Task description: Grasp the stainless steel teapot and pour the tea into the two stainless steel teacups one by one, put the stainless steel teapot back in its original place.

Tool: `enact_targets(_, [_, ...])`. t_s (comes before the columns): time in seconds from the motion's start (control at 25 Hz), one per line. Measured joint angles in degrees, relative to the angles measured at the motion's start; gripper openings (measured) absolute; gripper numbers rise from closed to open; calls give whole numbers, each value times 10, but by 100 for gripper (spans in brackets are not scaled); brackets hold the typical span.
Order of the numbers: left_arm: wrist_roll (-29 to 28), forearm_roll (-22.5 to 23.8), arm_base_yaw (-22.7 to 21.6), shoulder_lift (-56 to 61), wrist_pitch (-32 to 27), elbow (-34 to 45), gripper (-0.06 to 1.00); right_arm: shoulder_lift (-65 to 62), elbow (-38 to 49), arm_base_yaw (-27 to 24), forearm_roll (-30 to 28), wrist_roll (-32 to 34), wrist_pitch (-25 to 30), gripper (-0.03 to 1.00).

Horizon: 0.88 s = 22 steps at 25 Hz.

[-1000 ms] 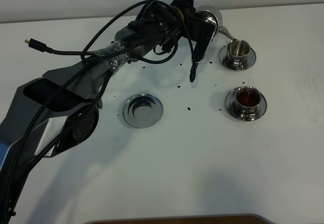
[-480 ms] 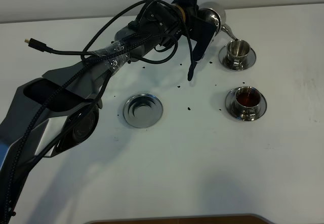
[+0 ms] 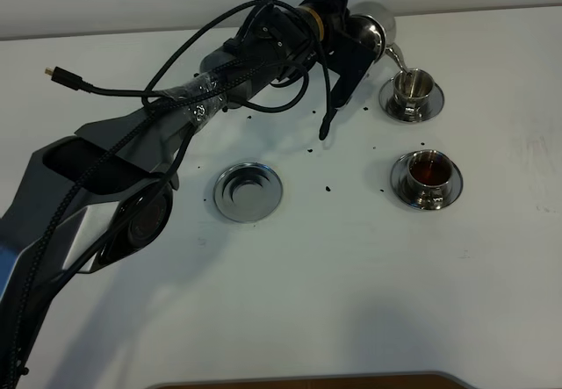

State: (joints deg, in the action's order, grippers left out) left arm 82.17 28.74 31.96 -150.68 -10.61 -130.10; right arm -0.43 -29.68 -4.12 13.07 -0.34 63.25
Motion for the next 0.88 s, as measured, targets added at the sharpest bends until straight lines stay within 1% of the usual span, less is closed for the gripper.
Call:
enact_targets(0.12, [2,3,0,-11,22,0,24,0,0,0,0,0,0,48])
enact_targets(0.24, [2,15,0,-16,42,0,24,0,0,0,0,0,0,48])
enact_targets(0.44, [4,28,0,-17,51,0,24,0,0,0,0,0,0,48])
enact_targets(0.68, [5,28,0,-17,78,0,24,0,0,0,0,0,0,48])
enact_targets(0.88, [25,30,0,-17,82,0,24,0,0,0,0,0,0,48])
